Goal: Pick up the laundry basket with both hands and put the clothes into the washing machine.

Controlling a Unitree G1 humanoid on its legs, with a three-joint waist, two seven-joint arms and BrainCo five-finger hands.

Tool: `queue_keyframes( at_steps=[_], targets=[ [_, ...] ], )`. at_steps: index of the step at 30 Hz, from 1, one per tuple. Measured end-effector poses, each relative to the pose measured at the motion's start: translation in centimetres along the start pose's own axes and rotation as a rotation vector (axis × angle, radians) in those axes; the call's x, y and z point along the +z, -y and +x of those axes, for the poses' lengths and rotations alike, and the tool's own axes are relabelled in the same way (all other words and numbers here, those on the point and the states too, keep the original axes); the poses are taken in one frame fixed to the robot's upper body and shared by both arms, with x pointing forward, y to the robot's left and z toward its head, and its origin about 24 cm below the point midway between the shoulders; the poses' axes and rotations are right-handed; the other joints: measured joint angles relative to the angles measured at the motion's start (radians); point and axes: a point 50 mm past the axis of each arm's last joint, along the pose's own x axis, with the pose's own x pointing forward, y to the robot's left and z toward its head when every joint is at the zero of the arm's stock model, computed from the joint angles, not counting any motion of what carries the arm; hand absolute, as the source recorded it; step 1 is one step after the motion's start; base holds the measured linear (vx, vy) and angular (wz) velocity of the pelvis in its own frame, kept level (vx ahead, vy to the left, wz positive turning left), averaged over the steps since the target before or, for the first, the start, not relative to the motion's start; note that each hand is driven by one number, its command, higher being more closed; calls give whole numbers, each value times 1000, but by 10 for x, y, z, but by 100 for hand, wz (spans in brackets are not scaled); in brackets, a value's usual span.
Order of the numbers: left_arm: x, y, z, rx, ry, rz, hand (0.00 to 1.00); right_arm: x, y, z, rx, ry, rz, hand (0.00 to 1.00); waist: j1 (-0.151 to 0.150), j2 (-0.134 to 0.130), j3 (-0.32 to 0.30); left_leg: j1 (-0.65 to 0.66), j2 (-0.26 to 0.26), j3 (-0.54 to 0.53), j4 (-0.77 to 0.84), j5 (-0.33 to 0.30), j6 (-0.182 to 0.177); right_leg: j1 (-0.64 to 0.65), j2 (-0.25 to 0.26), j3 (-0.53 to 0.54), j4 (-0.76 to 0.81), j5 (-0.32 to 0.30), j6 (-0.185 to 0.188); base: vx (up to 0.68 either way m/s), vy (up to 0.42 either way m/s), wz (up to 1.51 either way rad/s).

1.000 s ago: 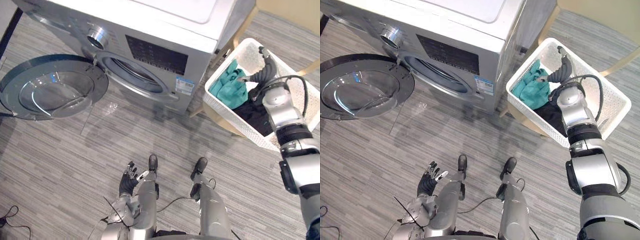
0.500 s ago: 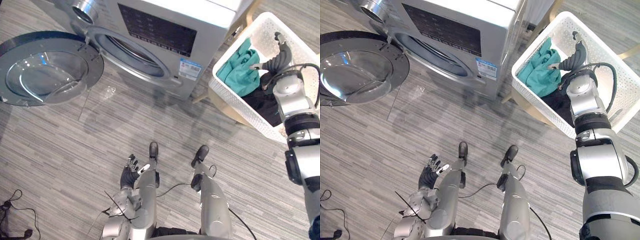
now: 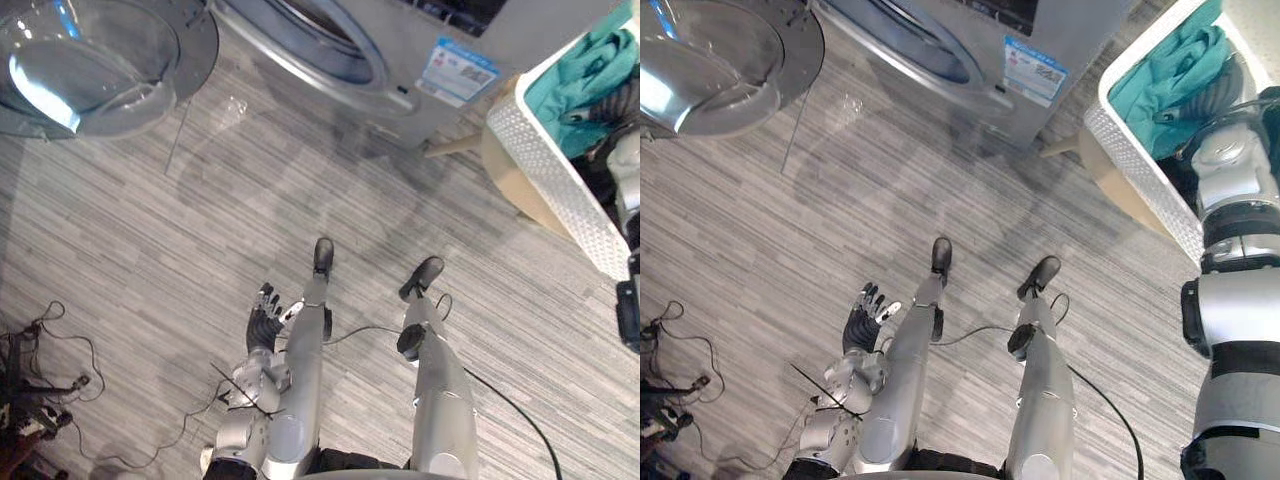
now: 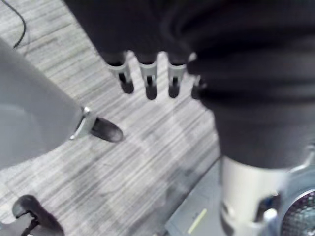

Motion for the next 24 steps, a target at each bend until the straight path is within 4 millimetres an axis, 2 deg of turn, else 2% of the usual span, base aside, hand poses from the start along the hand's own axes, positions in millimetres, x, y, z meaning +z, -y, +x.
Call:
queue_keyframes(
  at_steps=[1,7,11,14,18,19,24],
  targets=[
    [5,3,0,-7,27,-13,0,-2,7,0,-15,0,-8,0,9,0,0,-19,1,-4,7,0,0,-14,0,-5,3,0,0,23,6,5],
    [27,9,4,5,126,-77,0,-3,24,-2,-52,46,-42,0,9,0,0,-94,3,-41,32,4,-8,-71,-16,-56,65,-31,-8,31,0,15],
    [44,4,5,36,196,-94,0,-14,32,-7,-78,40,-24,0,7,-4,-1,-143,3,-83,38,17,-27,-117,-36,-106,150,-81,-23,47,-22,26],
    [48,-3,5,59,217,-95,0,-19,36,-10,-91,39,-14,0,4,-11,-4,-161,4,-97,23,28,-39,-146,-54,-130,203,-111,-31,76,-49,23],
    [58,-4,4,60,259,-100,0,-18,39,-11,-102,51,-11,0,-2,-26,-10,-187,9,-91,2,48,-35,-178,-64,-146,226,-120,-40,66,-52,9],
    [62,-6,3,67,274,-102,0,-19,38,-11,-101,47,-13,100,0,-38,-17,-193,13,-76,-5,54,-37,-190,-68,-148,230,-120,-40,71,-48,4],
    [68,-10,3,72,297,-87,0,-20,43,-11,-146,32,15,100,4,-44,-24,-206,17,-66,-12,70,-36,-199,-73,-159,237,-120,-40,58,-34,5]
  ],
)
